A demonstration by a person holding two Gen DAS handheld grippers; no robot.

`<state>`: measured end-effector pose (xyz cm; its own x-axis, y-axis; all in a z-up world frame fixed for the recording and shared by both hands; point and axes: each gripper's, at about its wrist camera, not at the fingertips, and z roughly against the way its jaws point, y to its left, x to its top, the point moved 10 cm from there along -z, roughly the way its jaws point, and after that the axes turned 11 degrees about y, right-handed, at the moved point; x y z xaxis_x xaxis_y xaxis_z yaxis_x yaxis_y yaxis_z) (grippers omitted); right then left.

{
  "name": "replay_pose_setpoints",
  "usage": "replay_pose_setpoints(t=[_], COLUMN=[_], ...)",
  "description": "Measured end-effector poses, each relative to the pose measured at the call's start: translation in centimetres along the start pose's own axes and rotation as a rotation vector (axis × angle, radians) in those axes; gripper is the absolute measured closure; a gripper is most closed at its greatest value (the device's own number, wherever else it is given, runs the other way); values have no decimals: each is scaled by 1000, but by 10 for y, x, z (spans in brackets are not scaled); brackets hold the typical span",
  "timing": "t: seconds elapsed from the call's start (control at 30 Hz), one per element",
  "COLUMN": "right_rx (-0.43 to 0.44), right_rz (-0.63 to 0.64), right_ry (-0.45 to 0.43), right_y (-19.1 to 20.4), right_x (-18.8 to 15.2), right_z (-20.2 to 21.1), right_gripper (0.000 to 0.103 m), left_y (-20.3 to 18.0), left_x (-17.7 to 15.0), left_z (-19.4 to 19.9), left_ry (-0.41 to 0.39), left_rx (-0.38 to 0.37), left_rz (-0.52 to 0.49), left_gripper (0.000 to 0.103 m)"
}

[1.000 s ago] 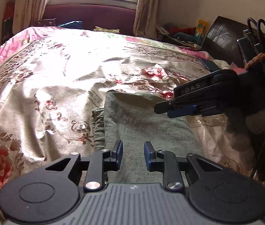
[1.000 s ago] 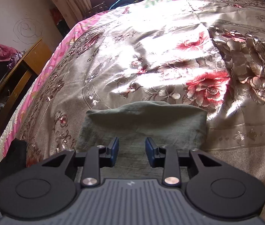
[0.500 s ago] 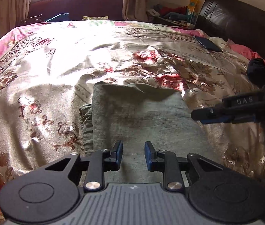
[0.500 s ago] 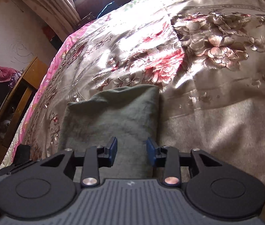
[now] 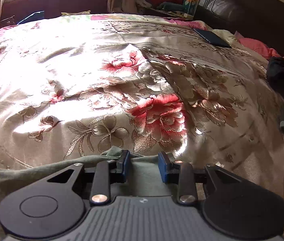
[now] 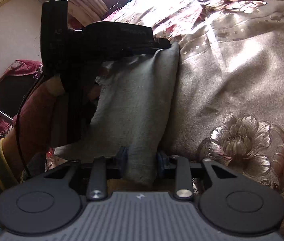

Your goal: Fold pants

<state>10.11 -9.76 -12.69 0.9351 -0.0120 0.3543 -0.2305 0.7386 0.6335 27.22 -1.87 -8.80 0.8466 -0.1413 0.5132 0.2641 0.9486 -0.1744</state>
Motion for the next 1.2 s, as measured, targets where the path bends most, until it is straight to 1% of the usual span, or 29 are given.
replay_pose_setpoints(t=[0.07,0.13,0.17,0.2,0.27,0.33,0.4,0.47,0.53,0.57,0.6,0.63,0.7,0.77,0.8,0.87,0.97,1.07,1.13,1.2], right_rx=[21,22,12,9,0,-9,-28,-59,-86,-106,-136,-150,-157,-142,-136,-150,-178,-206,-228,-222], right_rz=[-11,0,11,15,21,4,-9,-12,3,14,28,28,26,-3,-19,-37,-38,-26,-6,-3], right_ry=[3,5,5,2,-1,-14,-35,-68,-85,-82,-59,-49,-49,-82,-96,-119,-141,-131,-118,-119], right_y=[-2,-1,0,1,5,5,5,8,11,12,11,9,10,11,9,5,5,1,0,1], right_x=[1,1,1,1,-2,-4,-3,-6,-7,-9,-11,-13,-13,-13,-15,-17,-15,-15,-16,-17], right_z=[0,1,1,1,3,7,11,17,20,18,13,10,15,22,26,33,36,31,25,26], right_gripper=[73,73,72,71,70,70,69,69,69,69,69,70,69,69,69,69,69,69,69,69], left_y=[17,37,41,46,49,50,46,43,41,42,46,52,57,53,47,37,24,13,11,11], left_x=[9,12,10,5,-12,-36,-61,-83,-108,-115,-121,-127,-124,-121,-124,-129,-141,-153,-155,-155], left_z=[0,8,13,21,41,67,89,106,117,115,111,103,106,116,122,128,130,122,119,120], left_ry=[-13,-22,-26,-30,-33,-36,-36,-39,-41,-26,-1,56,55,43,27,25,31,58,76,80], left_rx=[52,168,194,202,178,198,188,173,188,213,238,247,250,253,231,200,178,169,186,190], left_rz=[38,45,49,64,80,61,57,62,62,49,42,52,82,82,74,68,65,69,62,71], left_gripper=[58,58,58,58,58,57,57,55,49,48,48,48,48,48,48,47,47,47,47,47])
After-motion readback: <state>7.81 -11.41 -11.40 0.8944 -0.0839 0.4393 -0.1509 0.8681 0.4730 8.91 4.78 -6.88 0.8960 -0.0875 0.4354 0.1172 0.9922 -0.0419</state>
